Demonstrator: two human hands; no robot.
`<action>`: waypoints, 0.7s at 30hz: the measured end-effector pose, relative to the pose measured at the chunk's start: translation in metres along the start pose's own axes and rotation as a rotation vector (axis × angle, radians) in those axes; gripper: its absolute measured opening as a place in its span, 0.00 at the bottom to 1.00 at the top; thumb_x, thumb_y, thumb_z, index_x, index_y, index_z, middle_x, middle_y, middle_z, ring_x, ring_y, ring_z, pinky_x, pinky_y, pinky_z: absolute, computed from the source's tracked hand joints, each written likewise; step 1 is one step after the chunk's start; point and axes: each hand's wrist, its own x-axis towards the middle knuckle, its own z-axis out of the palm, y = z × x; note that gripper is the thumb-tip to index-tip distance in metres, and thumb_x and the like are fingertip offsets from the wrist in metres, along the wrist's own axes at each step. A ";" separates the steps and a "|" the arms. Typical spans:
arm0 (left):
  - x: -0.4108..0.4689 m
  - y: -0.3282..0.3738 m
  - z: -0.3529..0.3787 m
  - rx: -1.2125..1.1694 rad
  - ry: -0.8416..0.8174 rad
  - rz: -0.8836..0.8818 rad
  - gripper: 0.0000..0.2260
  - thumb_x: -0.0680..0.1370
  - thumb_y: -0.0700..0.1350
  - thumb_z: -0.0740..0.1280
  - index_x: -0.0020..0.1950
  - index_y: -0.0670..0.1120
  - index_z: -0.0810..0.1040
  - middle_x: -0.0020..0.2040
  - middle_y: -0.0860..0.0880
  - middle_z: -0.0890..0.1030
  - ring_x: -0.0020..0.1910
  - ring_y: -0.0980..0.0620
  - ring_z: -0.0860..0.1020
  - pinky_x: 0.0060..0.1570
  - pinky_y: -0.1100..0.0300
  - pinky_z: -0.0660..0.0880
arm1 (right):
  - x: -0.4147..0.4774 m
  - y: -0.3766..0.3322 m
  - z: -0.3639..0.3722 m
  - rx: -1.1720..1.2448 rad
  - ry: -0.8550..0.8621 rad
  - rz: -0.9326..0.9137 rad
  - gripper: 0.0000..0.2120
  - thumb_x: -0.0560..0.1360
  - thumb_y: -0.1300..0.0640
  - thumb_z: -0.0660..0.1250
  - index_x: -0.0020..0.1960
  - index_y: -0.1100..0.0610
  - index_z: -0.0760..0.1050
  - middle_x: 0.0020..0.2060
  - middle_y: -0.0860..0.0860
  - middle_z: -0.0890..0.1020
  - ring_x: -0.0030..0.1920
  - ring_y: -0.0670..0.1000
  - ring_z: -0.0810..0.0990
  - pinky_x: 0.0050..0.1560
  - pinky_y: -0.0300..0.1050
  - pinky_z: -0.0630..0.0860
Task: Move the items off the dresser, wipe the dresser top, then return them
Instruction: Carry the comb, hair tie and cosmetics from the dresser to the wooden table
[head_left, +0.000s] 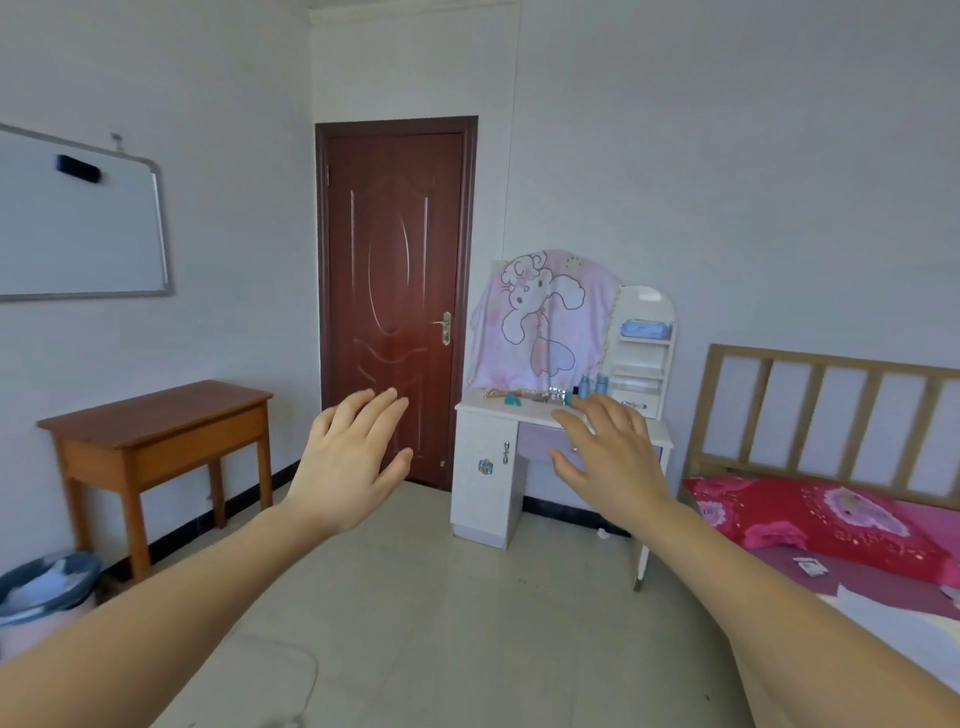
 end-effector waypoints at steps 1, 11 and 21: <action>0.009 -0.003 0.015 -0.021 -0.014 -0.014 0.26 0.74 0.55 0.52 0.63 0.42 0.74 0.63 0.45 0.76 0.63 0.46 0.69 0.57 0.45 0.71 | 0.006 0.007 0.017 0.000 -0.002 0.018 0.20 0.69 0.47 0.55 0.50 0.57 0.78 0.47 0.56 0.81 0.54 0.54 0.67 0.54 0.49 0.64; 0.099 -0.074 0.167 -0.045 -0.094 -0.024 0.25 0.73 0.55 0.51 0.59 0.43 0.77 0.59 0.44 0.79 0.58 0.42 0.76 0.55 0.45 0.72 | 0.056 0.031 0.193 0.025 -0.032 -0.072 0.21 0.68 0.48 0.55 0.49 0.57 0.80 0.47 0.57 0.82 0.52 0.53 0.68 0.48 0.51 0.77; 0.262 -0.170 0.336 -0.139 -0.084 0.002 0.24 0.72 0.52 0.53 0.59 0.41 0.77 0.58 0.44 0.80 0.58 0.44 0.76 0.50 0.46 0.75 | 0.144 0.093 0.367 -0.050 -0.070 0.006 0.18 0.69 0.47 0.55 0.55 0.53 0.68 0.51 0.58 0.81 0.55 0.55 0.68 0.45 0.51 0.78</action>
